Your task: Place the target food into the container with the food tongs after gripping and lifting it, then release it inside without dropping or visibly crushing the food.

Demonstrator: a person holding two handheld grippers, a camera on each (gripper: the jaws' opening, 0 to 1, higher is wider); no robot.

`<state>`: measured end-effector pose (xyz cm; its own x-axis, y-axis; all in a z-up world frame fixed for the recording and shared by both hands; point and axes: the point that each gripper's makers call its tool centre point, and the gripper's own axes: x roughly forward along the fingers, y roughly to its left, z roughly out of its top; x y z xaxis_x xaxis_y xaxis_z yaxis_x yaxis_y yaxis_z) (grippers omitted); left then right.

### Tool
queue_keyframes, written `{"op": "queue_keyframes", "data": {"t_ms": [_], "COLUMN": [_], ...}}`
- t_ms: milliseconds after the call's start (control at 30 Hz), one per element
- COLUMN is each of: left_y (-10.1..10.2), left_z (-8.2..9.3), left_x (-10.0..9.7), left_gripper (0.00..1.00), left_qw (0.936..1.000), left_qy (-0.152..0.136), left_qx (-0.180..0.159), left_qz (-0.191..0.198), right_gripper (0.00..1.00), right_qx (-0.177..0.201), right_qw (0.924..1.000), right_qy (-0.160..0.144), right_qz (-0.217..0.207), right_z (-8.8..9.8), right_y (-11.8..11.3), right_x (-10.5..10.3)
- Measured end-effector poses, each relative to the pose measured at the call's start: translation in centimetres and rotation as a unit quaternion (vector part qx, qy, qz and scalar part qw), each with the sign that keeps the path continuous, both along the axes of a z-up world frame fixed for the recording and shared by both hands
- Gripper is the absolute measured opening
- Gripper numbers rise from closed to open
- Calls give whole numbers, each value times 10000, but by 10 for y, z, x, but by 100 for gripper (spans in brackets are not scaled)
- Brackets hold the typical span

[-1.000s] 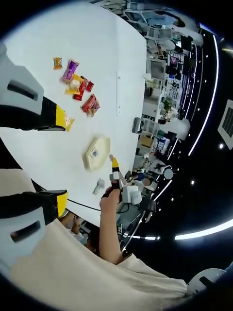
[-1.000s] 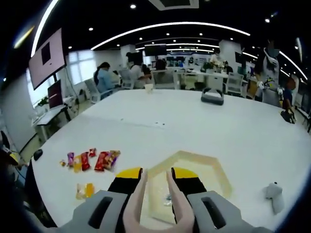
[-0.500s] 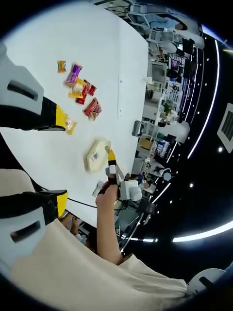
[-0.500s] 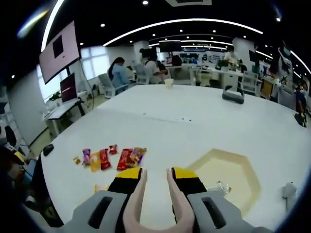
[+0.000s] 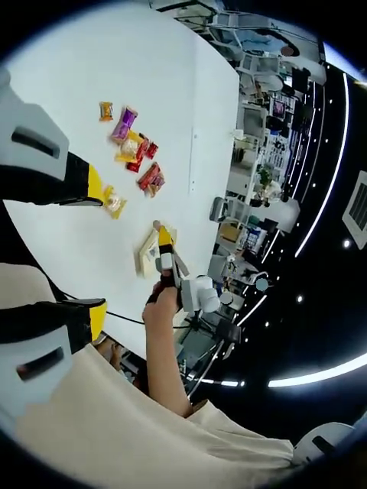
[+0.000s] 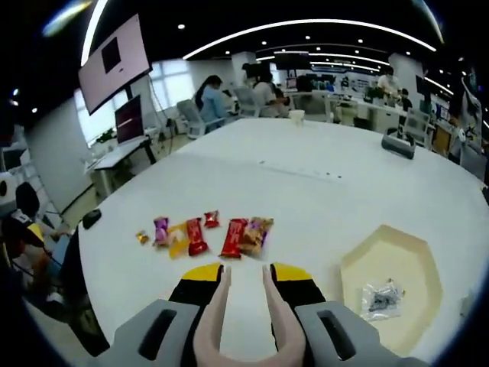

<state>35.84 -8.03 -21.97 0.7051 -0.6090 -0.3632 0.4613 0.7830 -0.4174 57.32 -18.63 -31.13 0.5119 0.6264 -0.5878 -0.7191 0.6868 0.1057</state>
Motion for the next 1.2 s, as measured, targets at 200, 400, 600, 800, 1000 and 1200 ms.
{"op": "queue_keyframes", "data": {"t_ms": [200,400,600,800,1000,1200], "left_y": [5,11,16,20,24,26], "left_z": [-4,-4,-7,-7,-9,-10], "left_x": [-1,1,0,-1,-3,-5], "left_gripper": [48,47,47,48,48,48], "left_qw": [10000,9999,9998,9996,9995,9993], "left_qy": [47,39,77,84,108,105], "left_qx": [-17,-50,-65,-90,-111,-136], "left_qz": [42,141,194,243,290,319], "right_gripper": [24,24,24,24,25,25], "right_qx": [-168,-273,-308,-397,-569,-1092], "right_qw": [9985,9970,9947,9925,9889,9636], "right_qy": [-85,60,213,316,212,-286], "right_qz": [508,716,959,1114,1358,2424], "right_z": [-4,-19,-30,-40,-42,-36], "right_y": [24,37,51,59,62,65], "right_x": [-13,-21,-41,-54,-59,-64]}}
